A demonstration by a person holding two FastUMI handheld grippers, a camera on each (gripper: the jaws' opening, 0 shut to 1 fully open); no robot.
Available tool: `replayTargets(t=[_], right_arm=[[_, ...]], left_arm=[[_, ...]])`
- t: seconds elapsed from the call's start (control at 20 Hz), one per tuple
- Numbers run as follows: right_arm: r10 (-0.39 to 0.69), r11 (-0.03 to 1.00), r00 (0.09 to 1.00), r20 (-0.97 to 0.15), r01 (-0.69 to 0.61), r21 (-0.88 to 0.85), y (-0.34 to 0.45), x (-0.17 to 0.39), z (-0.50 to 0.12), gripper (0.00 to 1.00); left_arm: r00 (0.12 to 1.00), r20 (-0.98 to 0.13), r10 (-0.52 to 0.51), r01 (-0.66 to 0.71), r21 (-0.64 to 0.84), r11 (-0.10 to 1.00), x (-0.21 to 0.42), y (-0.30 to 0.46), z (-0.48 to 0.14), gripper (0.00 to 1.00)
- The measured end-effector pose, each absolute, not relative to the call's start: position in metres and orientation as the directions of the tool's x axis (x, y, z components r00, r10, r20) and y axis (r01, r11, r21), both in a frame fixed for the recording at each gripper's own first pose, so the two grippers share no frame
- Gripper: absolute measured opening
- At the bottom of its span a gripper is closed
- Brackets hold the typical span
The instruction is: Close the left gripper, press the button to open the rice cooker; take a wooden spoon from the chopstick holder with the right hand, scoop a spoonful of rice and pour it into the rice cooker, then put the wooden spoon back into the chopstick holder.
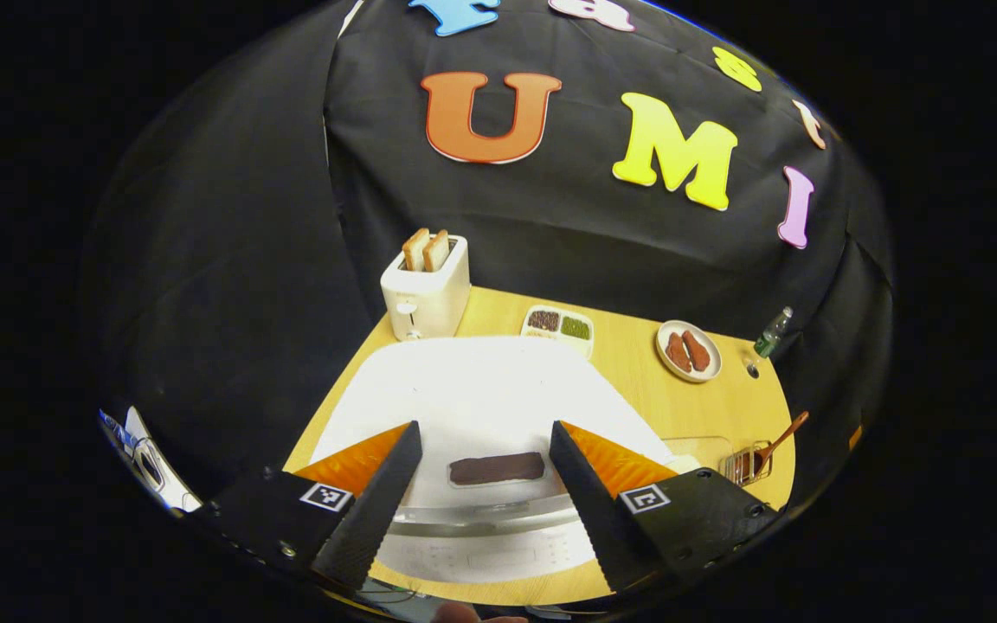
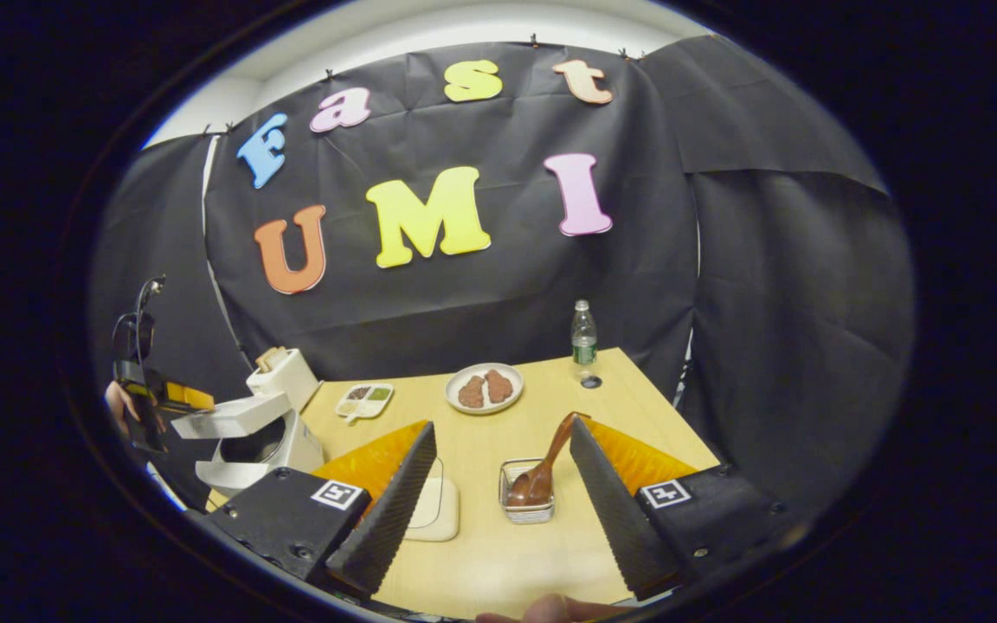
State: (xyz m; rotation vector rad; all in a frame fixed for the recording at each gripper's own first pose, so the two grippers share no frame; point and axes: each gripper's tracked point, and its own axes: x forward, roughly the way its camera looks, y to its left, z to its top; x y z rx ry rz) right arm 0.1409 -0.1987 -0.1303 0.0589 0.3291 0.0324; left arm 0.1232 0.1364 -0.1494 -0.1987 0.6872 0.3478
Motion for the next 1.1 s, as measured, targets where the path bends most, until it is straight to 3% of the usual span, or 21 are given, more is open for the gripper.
replayTargets(t=[0.7, 0.85, 1.1], right_arm=[[0.049, 0.993, 0.923, -0.381, -0.004, 0.116, -0.203, 0.126, -0.160, 1.00], [0.059, 0.992, 0.921, -0.384, -0.010, 0.128, -0.203, 0.128, -0.164, 1.00], [0.095, 0.983, 0.914, -0.395, -0.025, 0.180, -0.198, 0.133, -0.176, 1.00]], left_arm=[[0.582, -0.781, 0.228, -0.437, -0.063, 0.897, 0.108, 0.125, -0.215, 0.98], [0.571, -0.780, 0.254, -0.433, -0.024, 0.901, 0.105, 0.124, -0.218, 0.98], [0.632, -0.726, 0.271, -0.431, -0.039, 0.901, 0.105, 0.125, -0.219, 1.00]])
